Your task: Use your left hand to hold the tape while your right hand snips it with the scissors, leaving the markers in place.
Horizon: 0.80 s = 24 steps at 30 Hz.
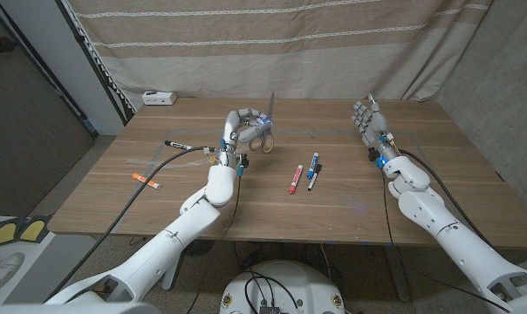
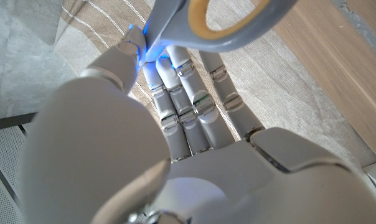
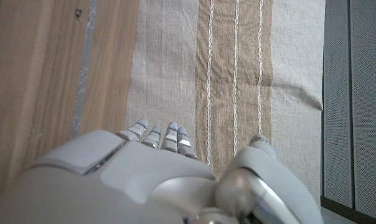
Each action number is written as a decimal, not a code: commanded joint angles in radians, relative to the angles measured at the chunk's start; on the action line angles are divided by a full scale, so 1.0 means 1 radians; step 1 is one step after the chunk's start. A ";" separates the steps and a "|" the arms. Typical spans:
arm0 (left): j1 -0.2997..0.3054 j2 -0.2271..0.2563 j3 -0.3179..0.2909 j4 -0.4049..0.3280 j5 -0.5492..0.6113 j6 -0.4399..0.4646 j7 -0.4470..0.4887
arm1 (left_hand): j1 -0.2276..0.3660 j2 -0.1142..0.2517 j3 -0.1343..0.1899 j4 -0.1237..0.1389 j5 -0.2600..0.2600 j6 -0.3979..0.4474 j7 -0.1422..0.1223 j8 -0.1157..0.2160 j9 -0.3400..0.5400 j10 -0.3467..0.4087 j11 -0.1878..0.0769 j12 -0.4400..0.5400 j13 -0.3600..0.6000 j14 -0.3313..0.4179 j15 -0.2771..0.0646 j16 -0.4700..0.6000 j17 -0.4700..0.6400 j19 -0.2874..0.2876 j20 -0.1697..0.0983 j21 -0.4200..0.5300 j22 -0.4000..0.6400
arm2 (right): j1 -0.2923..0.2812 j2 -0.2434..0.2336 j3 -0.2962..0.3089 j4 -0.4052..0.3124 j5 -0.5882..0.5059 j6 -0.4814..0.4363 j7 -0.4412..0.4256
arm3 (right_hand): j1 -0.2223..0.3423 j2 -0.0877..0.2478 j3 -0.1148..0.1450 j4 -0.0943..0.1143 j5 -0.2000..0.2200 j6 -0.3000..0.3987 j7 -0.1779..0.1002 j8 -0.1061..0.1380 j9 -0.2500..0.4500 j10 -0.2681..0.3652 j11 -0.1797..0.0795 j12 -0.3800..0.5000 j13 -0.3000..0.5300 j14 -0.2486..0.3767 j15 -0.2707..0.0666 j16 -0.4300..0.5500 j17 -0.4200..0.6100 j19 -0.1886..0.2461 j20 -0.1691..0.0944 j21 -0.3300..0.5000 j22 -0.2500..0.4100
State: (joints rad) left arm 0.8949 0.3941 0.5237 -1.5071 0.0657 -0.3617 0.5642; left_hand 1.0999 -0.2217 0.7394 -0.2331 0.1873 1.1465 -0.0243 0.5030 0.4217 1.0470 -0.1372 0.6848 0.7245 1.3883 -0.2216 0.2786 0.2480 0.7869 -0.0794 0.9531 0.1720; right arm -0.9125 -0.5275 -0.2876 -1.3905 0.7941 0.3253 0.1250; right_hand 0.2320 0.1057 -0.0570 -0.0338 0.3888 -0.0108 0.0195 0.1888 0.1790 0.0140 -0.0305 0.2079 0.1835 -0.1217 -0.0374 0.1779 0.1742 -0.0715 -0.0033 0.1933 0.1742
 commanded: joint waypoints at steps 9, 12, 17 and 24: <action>0.029 -0.064 -0.047 0.004 -0.200 -0.020 -0.060 | 0.039 0.048 0.093 0.066 0.036 0.051 0.038 0.006 0.006 -0.001 -0.016 0.003 0.009 -0.012 -0.002 0.008 0.018 0.001 -0.012 -0.003 -0.003 | 0.012 0.000 -0.008 0.008 0.000 -0.011 0.012 | 0.002 0.007 -0.001 -0.004 -0.001 -0.008 -0.004 0.000 0.003 0.002 -0.007 0.005 0.002 -0.003 -0.011 0.004 0.003 -0.002 0.016 0.005 0.006; 0.032 -0.071 -0.050 0.002 -0.211 -0.018 -0.059 | 0.036 0.049 0.095 0.067 0.035 0.045 0.035 0.006 0.009 -0.006 -0.020 0.000 0.009 -0.013 -0.002 0.009 0.020 -0.002 -0.015 -0.005 -0.003 | 0.015 -0.001 -0.009 0.010 -0.001 -0.011 0.017 | 0.002 0.007 -0.001 -0.004 -0.001 -0.007 -0.004 0.000 0.003 0.002 -0.007 0.005 0.002 -0.003 -0.009 0.004 0.003 -0.002 0.018 0.005 0.006; 0.036 -0.090 -0.056 0.003 -0.247 -0.018 -0.062 | 0.033 0.049 0.099 0.067 0.034 0.037 0.031 0.008 0.017 -0.009 -0.021 -0.005 0.006 -0.022 -0.002 0.005 0.023 -0.011 -0.021 -0.011 -0.004 | 0.017 0.001 -0.010 0.013 0.000 -0.010 0.021 | 0.002 0.007 -0.001 -0.004 -0.001 -0.008 -0.006 0.000 0.003 0.002 -0.007 0.005 0.002 -0.004 -0.009 0.004 0.003 -0.003 0.020 0.005 0.006; 0.031 -0.105 -0.059 0.011 -0.276 -0.017 -0.067 | 0.030 0.048 0.103 0.065 0.032 0.036 0.028 0.015 0.027 -0.004 -0.020 -0.013 -0.008 -0.027 -0.002 0.001 0.025 -0.017 -0.028 -0.016 -0.003 | 0.018 0.002 -0.011 0.017 0.001 -0.011 0.023 | 0.002 0.007 -0.001 -0.004 -0.001 -0.008 -0.006 0.000 0.003 0.002 -0.010 0.005 0.002 -0.004 -0.009 0.004 0.003 -0.003 0.021 0.005 0.006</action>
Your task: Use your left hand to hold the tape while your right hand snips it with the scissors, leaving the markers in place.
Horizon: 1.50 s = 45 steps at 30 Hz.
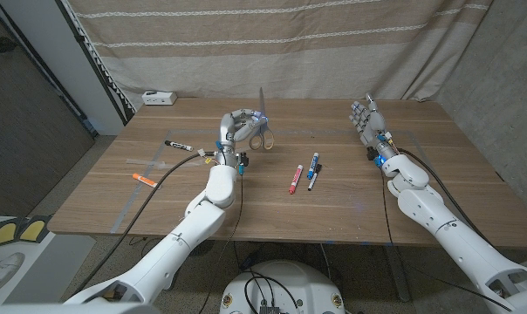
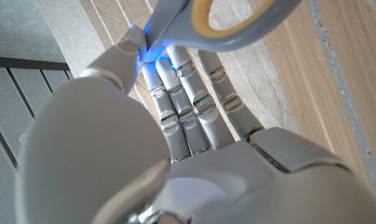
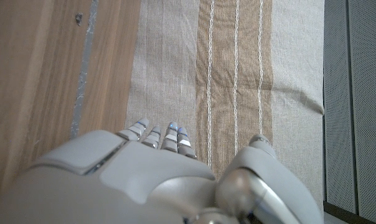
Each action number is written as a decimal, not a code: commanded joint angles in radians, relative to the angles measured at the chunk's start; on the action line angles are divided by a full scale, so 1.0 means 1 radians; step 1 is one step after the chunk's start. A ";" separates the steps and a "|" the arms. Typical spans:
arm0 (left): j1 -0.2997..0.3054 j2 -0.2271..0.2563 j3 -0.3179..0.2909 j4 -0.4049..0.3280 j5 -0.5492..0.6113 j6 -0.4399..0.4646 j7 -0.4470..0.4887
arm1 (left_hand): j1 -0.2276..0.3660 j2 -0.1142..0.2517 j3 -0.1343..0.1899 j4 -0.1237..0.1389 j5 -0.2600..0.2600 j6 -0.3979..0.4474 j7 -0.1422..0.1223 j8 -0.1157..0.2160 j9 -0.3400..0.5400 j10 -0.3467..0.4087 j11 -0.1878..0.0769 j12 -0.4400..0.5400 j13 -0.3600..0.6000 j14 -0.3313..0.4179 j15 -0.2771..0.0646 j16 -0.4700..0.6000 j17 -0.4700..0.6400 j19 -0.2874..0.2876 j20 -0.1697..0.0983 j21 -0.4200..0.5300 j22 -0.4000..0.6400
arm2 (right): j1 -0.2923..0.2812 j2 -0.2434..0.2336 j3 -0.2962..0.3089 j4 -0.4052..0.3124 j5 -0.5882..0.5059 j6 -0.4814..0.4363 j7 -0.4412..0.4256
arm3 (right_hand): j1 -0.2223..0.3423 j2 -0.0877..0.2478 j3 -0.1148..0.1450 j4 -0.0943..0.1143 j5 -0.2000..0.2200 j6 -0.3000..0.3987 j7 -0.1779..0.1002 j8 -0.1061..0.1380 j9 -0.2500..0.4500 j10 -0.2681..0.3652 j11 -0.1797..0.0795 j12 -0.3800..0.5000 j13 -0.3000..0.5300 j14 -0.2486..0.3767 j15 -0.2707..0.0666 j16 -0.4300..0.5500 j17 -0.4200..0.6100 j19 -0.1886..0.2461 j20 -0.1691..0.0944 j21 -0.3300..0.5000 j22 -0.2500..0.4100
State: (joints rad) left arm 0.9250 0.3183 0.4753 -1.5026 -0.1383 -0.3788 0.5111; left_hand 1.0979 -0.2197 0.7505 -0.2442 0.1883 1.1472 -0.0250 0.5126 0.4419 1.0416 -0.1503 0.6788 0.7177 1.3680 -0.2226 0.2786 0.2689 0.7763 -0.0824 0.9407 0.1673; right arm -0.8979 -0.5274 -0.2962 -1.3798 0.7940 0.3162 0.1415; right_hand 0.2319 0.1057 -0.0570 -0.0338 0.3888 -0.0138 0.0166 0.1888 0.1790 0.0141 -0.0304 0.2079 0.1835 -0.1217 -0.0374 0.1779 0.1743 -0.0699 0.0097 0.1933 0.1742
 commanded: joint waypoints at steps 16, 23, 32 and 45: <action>-0.013 -0.077 -0.020 0.037 -0.166 -0.023 -0.045 | 0.025 0.045 0.098 0.074 0.026 0.041 0.026 0.019 0.024 0.005 -0.012 -0.012 -0.008 -0.007 -0.001 -0.003 0.007 -0.014 -0.038 -0.007 0.004 | -0.006 0.006 0.000 0.010 0.009 0.002 0.011 | 0.002 0.008 -0.001 -0.004 -0.002 -0.005 -0.003 0.000 0.003 0.003 -0.012 0.006 0.002 -0.003 -0.008 0.004 0.003 -0.003 0.009 0.005 0.006; -0.035 -0.107 -0.022 0.074 -0.166 -0.057 -0.029 | 0.024 0.044 0.101 0.073 0.022 0.038 0.023 0.022 0.031 0.006 -0.008 -0.015 -0.012 -0.010 -0.001 -0.009 0.002 -0.016 -0.042 -0.008 0.004 | -0.002 0.009 -0.005 0.015 0.011 0.001 0.022 | 0.003 0.010 -0.001 -0.004 -0.003 -0.004 -0.002 0.001 0.003 0.007 -0.008 0.007 0.002 -0.001 -0.008 0.005 0.003 0.000 0.020 0.006 0.006; -0.044 -0.142 -0.037 0.097 -0.160 -0.082 0.021 | 0.023 0.043 0.102 0.072 0.016 0.042 0.021 0.031 0.042 0.013 -0.013 -0.016 -0.018 -0.006 -0.002 -0.017 -0.009 -0.021 -0.048 -0.010 0.005 | -0.006 0.008 -0.003 0.013 0.013 0.000 0.022 | 0.003 0.010 -0.001 -0.004 -0.003 -0.004 -0.005 0.001 0.003 0.008 -0.011 0.008 0.002 0.000 -0.009 0.005 0.003 0.002 0.032 0.007 0.006; -0.042 -0.148 -0.055 0.096 -0.216 -0.089 -0.002 | 0.019 0.041 0.106 0.070 0.008 0.042 0.021 0.041 0.056 0.019 -0.019 -0.020 -0.026 0.000 -0.004 -0.021 -0.012 -0.028 -0.055 -0.012 0.005 | -0.001 0.027 0.006 0.030 0.011 0.043 0.020 | 0.008 0.016 0.003 -0.005 -0.004 0.004 -0.014 0.004 0.003 0.023 -0.029 0.013 0.002 0.008 -0.010 0.008 0.003 0.006 0.033 0.008 0.006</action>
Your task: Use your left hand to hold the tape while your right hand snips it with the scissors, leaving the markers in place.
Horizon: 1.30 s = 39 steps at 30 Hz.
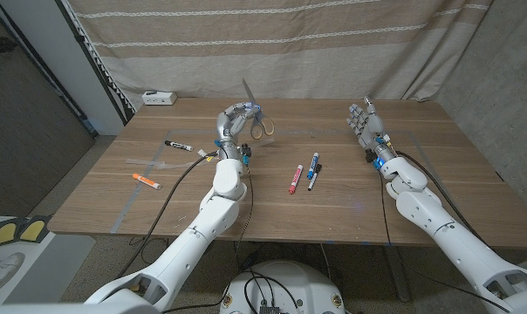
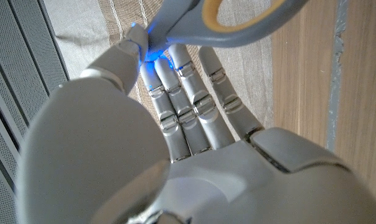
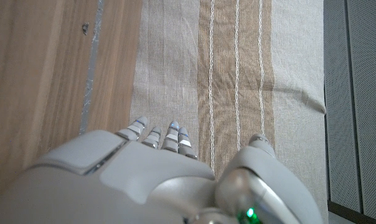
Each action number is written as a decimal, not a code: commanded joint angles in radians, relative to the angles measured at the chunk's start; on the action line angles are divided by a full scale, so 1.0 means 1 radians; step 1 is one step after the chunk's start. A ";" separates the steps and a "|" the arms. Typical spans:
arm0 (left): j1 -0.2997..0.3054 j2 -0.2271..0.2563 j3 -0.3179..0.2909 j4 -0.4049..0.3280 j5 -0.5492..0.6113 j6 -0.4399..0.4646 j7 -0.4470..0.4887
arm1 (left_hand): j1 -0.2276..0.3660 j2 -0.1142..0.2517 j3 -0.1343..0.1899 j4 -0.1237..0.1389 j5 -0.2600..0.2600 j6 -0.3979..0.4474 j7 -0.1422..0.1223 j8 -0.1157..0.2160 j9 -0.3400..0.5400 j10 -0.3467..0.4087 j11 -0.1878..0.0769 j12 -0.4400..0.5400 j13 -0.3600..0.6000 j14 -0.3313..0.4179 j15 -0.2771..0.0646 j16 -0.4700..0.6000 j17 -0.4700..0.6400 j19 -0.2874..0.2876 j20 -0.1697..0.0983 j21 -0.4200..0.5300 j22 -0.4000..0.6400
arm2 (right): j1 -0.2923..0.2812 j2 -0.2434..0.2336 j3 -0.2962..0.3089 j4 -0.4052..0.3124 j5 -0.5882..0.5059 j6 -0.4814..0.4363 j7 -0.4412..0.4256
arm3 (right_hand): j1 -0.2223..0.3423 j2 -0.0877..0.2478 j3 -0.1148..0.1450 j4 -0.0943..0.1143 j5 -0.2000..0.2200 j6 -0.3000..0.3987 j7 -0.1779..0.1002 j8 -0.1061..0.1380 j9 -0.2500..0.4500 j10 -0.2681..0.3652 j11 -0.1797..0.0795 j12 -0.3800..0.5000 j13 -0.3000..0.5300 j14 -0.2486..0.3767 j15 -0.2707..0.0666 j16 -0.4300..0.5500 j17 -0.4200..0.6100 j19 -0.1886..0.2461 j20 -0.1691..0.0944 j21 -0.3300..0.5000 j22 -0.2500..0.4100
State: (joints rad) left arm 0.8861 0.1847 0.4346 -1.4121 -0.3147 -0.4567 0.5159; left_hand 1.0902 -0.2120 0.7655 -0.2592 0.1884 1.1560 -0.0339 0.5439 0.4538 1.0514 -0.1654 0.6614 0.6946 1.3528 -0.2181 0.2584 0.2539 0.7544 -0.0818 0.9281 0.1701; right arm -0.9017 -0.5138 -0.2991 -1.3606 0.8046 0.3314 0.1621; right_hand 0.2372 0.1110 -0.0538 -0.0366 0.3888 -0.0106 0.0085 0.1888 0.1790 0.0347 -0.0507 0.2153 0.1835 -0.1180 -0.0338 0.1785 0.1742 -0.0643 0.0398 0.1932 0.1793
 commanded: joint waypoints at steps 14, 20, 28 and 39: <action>-0.012 -0.037 -0.016 0.002 -0.127 0.010 -0.052 | 0.023 0.033 0.094 0.086 0.004 0.031 0.029 0.013 0.052 0.007 -0.009 -0.002 0.000 0.018 -0.008 -0.003 0.001 -0.007 -0.057 0.001 0.003 | 0.014 0.013 -0.003 0.012 0.005 0.015 0.025 | 0.008 0.013 0.003 -0.005 -0.004 0.005 -0.002 0.006 0.003 0.002 -0.005 0.005 0.002 0.008 -0.009 0.008 0.003 0.008 0.014 0.010 0.001; -0.020 -0.047 -0.015 0.005 -0.155 0.009 -0.068 | 0.021 0.033 0.096 0.085 0.002 0.030 0.028 0.015 0.056 0.009 -0.009 -0.004 -0.004 0.018 -0.008 -0.005 -0.001 -0.008 -0.059 0.001 0.003 | 0.015 0.006 -0.013 0.002 -0.006 0.007 0.029 | 0.030 0.016 0.012 -0.017 -0.004 0.060 -0.019 0.025 0.004 0.010 -0.003 0.008 0.003 0.018 -0.003 0.008 0.003 0.011 0.026 0.010 0.002; -0.040 -0.061 -0.016 0.020 -0.186 0.017 -0.082 | 0.020 0.032 0.097 0.084 0.001 0.030 0.026 0.018 0.060 0.012 -0.009 -0.003 -0.004 0.019 -0.009 -0.006 -0.003 -0.008 -0.060 0.002 0.003 | 0.020 -0.007 -0.025 -0.009 -0.023 0.003 0.039 | 0.056 0.017 0.023 -0.032 -0.005 0.137 -0.057 0.046 0.004 0.021 -0.022 0.011 0.004 0.018 -0.002 0.006 0.003 0.011 0.029 0.008 0.002; -0.063 -0.081 -0.014 0.035 -0.245 0.029 -0.120 | 0.018 0.031 0.098 0.084 0.000 0.031 0.026 0.021 0.066 0.014 -0.011 -0.003 -0.004 0.021 -0.009 -0.006 -0.003 -0.008 -0.061 0.003 0.003 | 0.015 -0.046 -0.041 -0.057 -0.084 0.010 0.024 | 0.111 0.012 0.040 -0.067 0.003 0.223 -0.073 0.067 0.004 0.017 -0.025 0.007 0.004 0.014 -0.006 0.003 0.002 0.004 0.031 0.004 0.001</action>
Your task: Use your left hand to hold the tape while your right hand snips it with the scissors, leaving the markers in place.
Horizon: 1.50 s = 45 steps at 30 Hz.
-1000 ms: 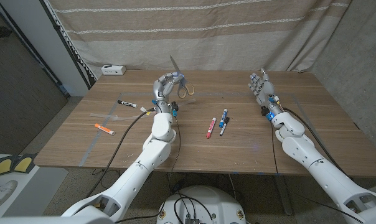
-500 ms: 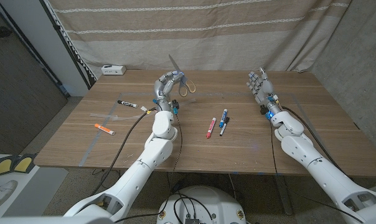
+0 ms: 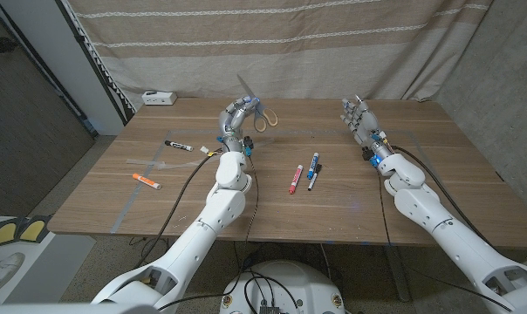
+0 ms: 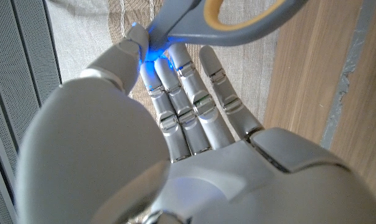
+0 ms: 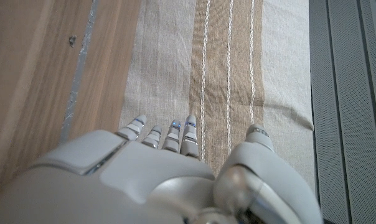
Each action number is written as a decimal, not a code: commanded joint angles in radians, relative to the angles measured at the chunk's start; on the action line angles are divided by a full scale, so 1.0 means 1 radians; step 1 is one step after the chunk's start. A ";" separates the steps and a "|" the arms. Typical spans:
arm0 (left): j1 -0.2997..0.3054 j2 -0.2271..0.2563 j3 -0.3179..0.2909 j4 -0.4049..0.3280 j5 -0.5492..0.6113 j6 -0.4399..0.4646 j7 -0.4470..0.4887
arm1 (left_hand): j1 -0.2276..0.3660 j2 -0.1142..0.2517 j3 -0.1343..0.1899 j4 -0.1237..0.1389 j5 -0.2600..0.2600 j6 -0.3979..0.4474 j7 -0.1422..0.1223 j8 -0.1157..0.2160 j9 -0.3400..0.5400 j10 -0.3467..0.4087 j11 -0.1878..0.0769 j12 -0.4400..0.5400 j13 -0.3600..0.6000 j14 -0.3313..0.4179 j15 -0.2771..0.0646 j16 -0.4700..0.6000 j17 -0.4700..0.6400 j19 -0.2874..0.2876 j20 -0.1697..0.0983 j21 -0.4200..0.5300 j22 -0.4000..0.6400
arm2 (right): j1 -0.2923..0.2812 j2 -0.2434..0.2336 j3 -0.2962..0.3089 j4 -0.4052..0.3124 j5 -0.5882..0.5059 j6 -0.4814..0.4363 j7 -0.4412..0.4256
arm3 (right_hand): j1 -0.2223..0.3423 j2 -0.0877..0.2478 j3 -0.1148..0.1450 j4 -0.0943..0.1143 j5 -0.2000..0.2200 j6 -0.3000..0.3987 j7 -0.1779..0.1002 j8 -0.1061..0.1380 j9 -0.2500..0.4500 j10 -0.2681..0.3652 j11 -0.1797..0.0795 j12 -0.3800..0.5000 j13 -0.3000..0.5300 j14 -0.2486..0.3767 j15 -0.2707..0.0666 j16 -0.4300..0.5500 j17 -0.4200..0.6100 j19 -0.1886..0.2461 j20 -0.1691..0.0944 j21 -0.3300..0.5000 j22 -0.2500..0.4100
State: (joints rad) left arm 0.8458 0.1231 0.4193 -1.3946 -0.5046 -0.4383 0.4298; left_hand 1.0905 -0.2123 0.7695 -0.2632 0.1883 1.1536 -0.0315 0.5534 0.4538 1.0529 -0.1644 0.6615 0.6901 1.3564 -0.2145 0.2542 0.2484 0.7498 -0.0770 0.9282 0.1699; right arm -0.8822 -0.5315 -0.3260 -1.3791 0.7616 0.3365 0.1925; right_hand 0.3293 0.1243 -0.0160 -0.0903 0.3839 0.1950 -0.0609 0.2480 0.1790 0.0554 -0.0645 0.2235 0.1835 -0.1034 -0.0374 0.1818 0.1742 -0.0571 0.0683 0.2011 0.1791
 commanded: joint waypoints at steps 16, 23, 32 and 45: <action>-0.030 -0.036 0.004 0.018 -0.101 0.026 -0.047 | 0.016 0.031 0.096 0.088 -0.001 0.033 0.024 0.012 0.068 0.016 -0.012 -0.001 0.001 0.021 -0.012 -0.002 0.002 -0.004 -0.068 0.005 0.004 | -0.048 -0.039 -0.012 -0.124 -0.048 0.024 -0.029 | 0.160 -0.002 0.048 -0.076 0.041 0.081 0.023 0.009 0.006 0.017 0.044 0.002 0.002 0.018 0.009 0.000 -0.001 0.047 -0.008 0.003 -0.004; -0.034 -0.039 0.010 0.020 -0.102 0.029 -0.049 | 0.015 0.030 0.098 0.087 -0.001 0.038 0.023 0.016 0.072 0.018 -0.011 -0.001 0.000 0.021 -0.013 -0.001 0.003 -0.004 -0.068 0.006 0.004 | -0.080 -0.043 -0.011 -0.173 -0.071 0.019 -0.086 | 0.188 -0.005 0.055 -0.081 0.048 0.102 0.028 0.012 0.007 0.027 0.041 0.005 0.003 0.023 0.004 0.000 -0.001 0.049 -0.007 0.000 -0.005; -0.057 -0.058 0.013 0.047 -0.115 0.029 -0.058 | 0.014 0.029 0.099 0.087 -0.001 0.038 0.023 0.018 0.075 0.021 -0.013 -0.003 -0.005 0.022 -0.013 -0.001 0.002 -0.005 -0.069 0.008 0.004 | -0.104 -0.062 -0.011 -0.229 -0.092 -0.003 -0.129 | 0.227 -0.013 0.063 -0.085 0.057 0.123 0.045 0.014 0.008 0.045 0.055 0.010 0.003 0.034 0.002 0.001 -0.001 0.071 -0.007 0.004 -0.005; -0.057 -0.063 0.024 0.039 -0.116 0.032 -0.064 | 0.011 0.028 0.099 0.086 -0.003 0.040 0.021 0.021 0.081 0.023 -0.015 -0.001 -0.003 0.022 -0.013 -0.002 0.000 -0.007 -0.072 0.009 0.004 | -0.145 -0.090 -0.011 -0.302 -0.137 -0.034 -0.198 | 0.249 -0.019 0.066 -0.084 0.061 0.123 0.049 0.009 0.009 0.039 0.064 0.007 0.003 0.028 0.010 -0.003 -0.001 0.068 -0.004 -0.001 -0.005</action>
State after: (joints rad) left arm 0.7890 0.0653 0.4354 -1.3506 -0.6165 -0.4091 0.3697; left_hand 1.0850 -0.2068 0.7735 -0.2673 0.1805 1.1577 -0.0356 0.5536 0.4538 1.0694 -0.1696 0.6615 0.6862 1.3565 -0.2145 0.2480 0.2439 0.7479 -0.0789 0.9322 0.1697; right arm -0.9907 -0.5993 -0.3375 -1.6166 0.6577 0.3290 0.0518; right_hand 0.5603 0.1070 0.0432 -0.1737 0.4405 0.3128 -0.0143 0.2576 0.1840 0.0928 -0.0085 0.2294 0.1835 -0.0695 -0.0357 0.1818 0.1722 0.0094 0.0591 0.2010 0.1722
